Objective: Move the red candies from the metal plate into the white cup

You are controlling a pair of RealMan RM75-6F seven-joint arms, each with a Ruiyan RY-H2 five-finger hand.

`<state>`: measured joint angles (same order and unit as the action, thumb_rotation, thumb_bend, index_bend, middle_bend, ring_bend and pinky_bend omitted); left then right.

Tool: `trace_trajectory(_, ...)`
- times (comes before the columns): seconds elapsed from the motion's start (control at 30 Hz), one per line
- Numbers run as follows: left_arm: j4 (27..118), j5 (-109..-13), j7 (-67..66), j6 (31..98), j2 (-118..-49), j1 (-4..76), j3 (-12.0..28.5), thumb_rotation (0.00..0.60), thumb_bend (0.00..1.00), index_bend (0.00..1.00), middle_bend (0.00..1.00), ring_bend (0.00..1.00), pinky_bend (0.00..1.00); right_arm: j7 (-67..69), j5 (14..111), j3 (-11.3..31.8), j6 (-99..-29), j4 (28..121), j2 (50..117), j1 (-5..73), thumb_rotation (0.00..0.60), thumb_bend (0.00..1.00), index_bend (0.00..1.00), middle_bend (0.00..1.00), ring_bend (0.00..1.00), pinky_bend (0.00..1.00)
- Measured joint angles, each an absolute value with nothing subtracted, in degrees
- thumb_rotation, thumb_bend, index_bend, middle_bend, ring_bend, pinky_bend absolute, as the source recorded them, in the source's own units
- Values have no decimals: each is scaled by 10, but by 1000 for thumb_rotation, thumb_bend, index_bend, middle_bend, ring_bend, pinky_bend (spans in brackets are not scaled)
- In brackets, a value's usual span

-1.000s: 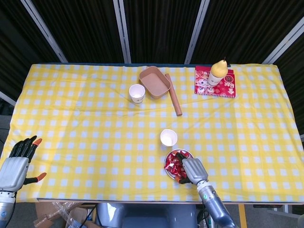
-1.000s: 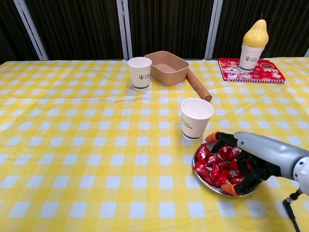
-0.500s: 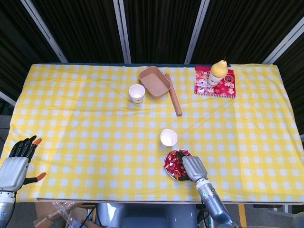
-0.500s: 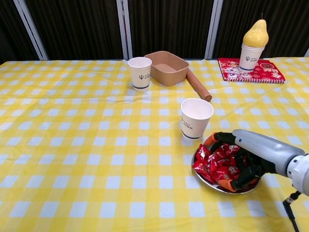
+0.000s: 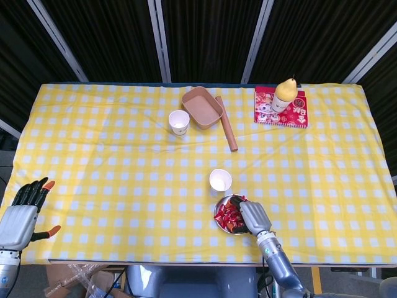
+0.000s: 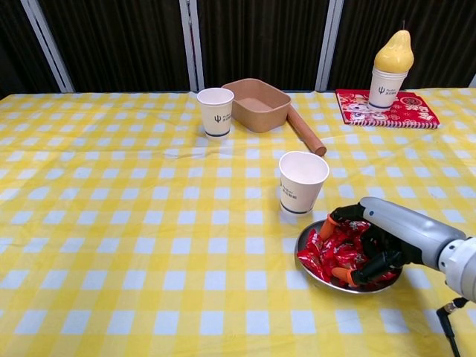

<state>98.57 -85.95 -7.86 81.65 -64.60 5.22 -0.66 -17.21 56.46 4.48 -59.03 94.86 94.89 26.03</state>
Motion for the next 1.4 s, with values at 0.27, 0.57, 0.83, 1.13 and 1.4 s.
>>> trace_trajectory(0.27,987,-861,-78,818,-646,52,-7,600,0,0,0,0,0,-167,570,42,-593,943,954,258,600,445,576,634,778,900)
trace_trajectory(0.57,986,-862,-76,818,-646,52,-7,600,0,0,0,0,0,-148,595,44,-604,937,962,253,600,459,629,653,796,900)
trace_trajectory(0.83,986,-862,-76,818,-646,52,-7,600,0,0,0,0,0,-134,606,60,-615,939,962,253,600,460,641,653,796,900)
trace_trajectory(1.13,986,-861,-77,817,-646,52,-7,600,0,0,0,0,0,-131,607,72,-621,943,963,256,600,460,648,654,798,900)
trace_trajectory(1.4,987,-860,-76,816,-645,52,-7,600,0,0,0,0,0,-136,600,73,-621,944,962,256,600,467,678,678,821,900)
